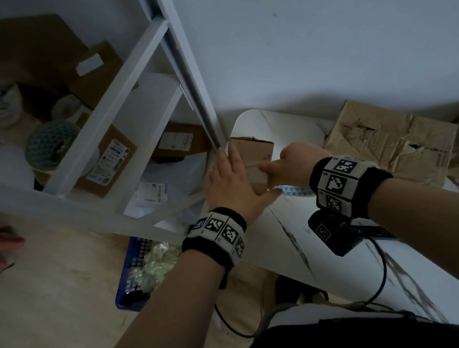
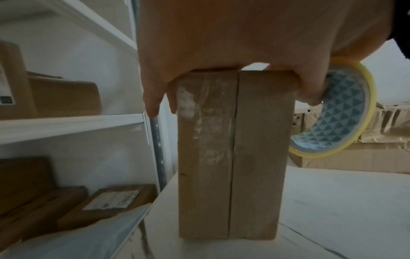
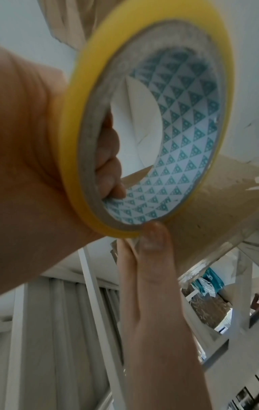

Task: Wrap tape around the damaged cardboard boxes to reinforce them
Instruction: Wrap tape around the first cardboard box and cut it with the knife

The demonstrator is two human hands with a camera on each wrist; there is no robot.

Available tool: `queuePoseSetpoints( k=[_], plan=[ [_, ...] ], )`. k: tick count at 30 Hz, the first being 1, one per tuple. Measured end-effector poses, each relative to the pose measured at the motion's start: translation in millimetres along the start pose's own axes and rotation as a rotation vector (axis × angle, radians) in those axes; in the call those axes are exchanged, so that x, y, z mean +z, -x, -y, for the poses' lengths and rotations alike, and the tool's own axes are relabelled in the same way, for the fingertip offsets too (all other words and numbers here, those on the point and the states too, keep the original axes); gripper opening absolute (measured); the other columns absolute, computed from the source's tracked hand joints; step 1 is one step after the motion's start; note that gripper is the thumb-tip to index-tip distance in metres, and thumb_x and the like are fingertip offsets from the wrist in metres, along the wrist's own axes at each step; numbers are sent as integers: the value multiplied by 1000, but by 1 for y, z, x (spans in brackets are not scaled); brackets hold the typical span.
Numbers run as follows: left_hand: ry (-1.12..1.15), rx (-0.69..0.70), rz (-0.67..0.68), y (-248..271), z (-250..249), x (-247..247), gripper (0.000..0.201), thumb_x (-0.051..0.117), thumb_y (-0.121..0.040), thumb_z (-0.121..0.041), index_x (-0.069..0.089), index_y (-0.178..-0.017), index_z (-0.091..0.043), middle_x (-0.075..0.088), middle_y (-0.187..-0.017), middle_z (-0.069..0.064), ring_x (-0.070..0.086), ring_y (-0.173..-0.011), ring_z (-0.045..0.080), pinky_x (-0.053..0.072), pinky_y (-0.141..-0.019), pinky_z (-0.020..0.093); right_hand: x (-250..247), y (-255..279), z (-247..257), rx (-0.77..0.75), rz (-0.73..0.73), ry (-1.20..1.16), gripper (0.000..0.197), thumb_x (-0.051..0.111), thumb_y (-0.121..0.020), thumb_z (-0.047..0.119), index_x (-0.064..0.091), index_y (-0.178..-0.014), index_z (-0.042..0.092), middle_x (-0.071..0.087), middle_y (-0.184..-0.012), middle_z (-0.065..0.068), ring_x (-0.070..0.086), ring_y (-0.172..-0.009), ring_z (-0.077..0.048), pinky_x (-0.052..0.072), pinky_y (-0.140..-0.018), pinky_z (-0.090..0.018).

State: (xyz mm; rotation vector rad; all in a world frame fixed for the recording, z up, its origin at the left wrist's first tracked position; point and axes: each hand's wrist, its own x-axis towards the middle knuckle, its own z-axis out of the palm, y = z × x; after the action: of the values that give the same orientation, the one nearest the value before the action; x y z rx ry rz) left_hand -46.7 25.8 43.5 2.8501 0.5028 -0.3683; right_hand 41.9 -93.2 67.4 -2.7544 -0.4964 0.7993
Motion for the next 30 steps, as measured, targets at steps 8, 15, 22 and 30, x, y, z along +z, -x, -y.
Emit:
queuePoseSetpoints(
  k=[8, 15, 22, 30],
  plan=[
    [-155, 69, -24, -2, 0, 0, 101, 34, -85, -70, -18, -147, -9, -21, -156, 14, -12, -145, 28, 2, -117, 53, 0, 11, -11, -111, -88, -211, 37, 43, -95, 45, 64, -94, 14, 63, -91, -5, 54, -80, -18, 40, -65, -26],
    [-48, 35, 74, -1, 8, -2, 109, 44, -74, -78, -20, -147, -29, -31, -152, 10, -2, -143, 40, 21, -111, 56, -2, 19, -19, -84, -28, -338, 27, 46, -93, 42, 60, -98, 20, 58, -88, 1, 54, -78, -14, 42, -59, -23],
    [163, 35, 74, -6, 18, -8, 107, 66, -71, -62, -5, -148, -39, -23, -156, 5, 20, -140, 33, 28, -110, 44, -20, 28, -23, -147, -69, -376, 33, 55, -88, 48, 64, -83, 16, 59, -74, 3, 55, -69, -12, 44, -57, -21],
    [214, 23, 50, -10, 30, -7, 106, 65, -72, -62, -3, -149, -39, -9, -159, 1, 14, -144, 28, 26, -113, 47, -27, 28, -17, -102, -117, -193, 48, 56, -86, 53, 68, -89, 7, 61, -75, -4, 53, -64, -14, 41, -53, -24]
  ],
)
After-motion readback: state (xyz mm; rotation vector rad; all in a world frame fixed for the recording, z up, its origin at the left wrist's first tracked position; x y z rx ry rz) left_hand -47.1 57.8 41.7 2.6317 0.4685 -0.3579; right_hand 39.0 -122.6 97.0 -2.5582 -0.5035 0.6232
